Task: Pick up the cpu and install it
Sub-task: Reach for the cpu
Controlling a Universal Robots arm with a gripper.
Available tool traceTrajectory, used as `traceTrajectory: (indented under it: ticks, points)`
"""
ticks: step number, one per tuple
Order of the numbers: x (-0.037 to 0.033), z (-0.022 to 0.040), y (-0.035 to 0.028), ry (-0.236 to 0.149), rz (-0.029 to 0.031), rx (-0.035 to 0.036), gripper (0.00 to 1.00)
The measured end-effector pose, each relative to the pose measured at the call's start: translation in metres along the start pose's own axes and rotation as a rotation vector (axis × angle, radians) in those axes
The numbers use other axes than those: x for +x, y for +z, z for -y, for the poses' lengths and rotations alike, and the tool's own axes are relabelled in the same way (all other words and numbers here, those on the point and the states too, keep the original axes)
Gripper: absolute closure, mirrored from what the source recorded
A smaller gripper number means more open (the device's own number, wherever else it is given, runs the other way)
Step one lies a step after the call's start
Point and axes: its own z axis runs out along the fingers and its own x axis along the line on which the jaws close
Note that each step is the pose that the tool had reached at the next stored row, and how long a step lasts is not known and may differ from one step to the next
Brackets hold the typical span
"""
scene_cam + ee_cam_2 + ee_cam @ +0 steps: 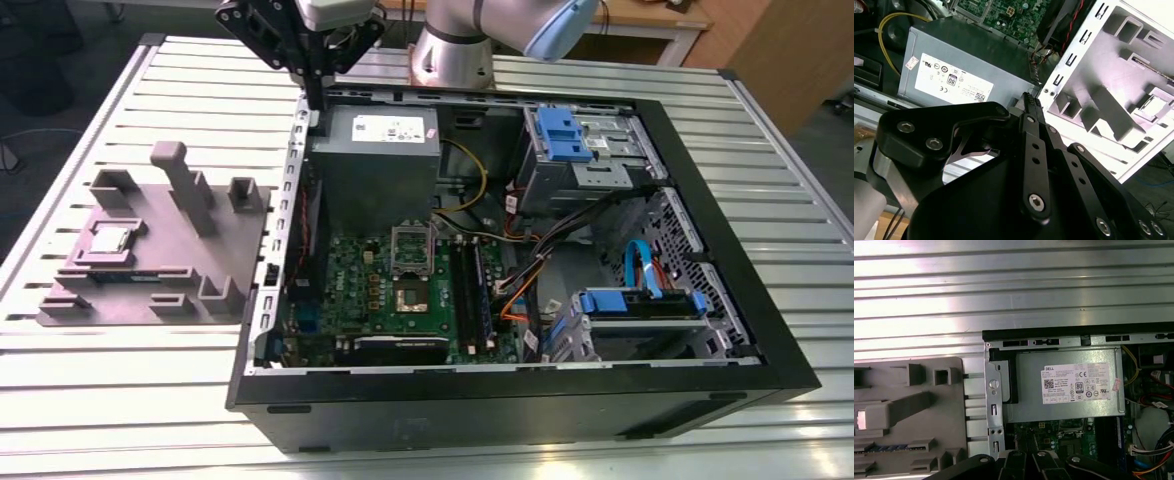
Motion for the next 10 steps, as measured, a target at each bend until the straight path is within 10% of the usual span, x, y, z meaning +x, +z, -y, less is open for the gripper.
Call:
traceTrajectory:
  ticks: [10]
  points:
    - [0.0077, 0.0006, -0.0002, 0.0, 0.0, 0.0, 0.9]
